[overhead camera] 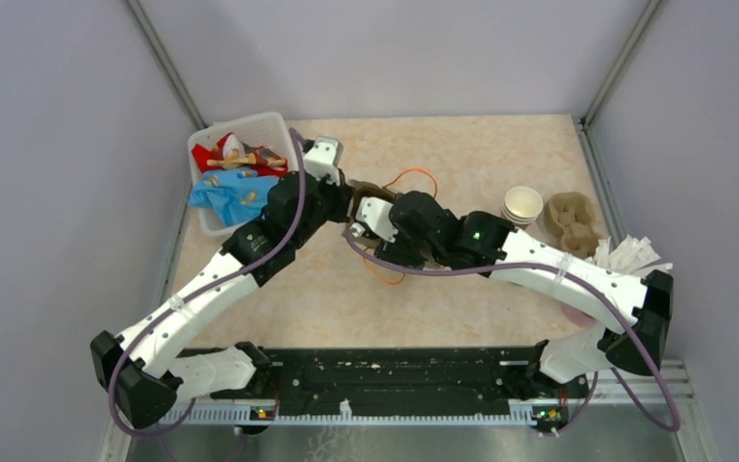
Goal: Pack the takeout coffee
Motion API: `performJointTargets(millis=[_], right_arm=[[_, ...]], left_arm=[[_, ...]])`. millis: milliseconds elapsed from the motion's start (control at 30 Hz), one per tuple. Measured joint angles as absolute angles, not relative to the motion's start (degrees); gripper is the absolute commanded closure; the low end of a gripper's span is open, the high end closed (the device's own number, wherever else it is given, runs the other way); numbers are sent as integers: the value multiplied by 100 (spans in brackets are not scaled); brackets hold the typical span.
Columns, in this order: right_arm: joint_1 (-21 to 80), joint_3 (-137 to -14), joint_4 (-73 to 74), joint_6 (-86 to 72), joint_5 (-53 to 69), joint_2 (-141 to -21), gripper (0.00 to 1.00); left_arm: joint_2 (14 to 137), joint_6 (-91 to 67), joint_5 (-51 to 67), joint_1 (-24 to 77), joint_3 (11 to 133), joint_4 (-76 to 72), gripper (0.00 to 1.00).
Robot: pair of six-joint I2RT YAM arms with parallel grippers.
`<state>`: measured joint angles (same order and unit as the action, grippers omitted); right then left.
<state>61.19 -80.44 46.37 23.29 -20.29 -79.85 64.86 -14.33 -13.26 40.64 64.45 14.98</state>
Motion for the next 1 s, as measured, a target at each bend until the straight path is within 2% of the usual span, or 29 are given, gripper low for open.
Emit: performJointTargets(millis=[300,600,1000], right_arm=[[6047,-7502,3957,2670,-2049,-7907,50],[6016,-6943,3765,3048,-2217,-7249,50],[5830,-6665,3695,3153,-2268,-6976,50]], left_arm=[[6128,-1142,-1022,4064,5907,958,100],[5811,-967,-770,4064,4978,115,100],[5660,-991,-556,4064,4707,-5,100]])
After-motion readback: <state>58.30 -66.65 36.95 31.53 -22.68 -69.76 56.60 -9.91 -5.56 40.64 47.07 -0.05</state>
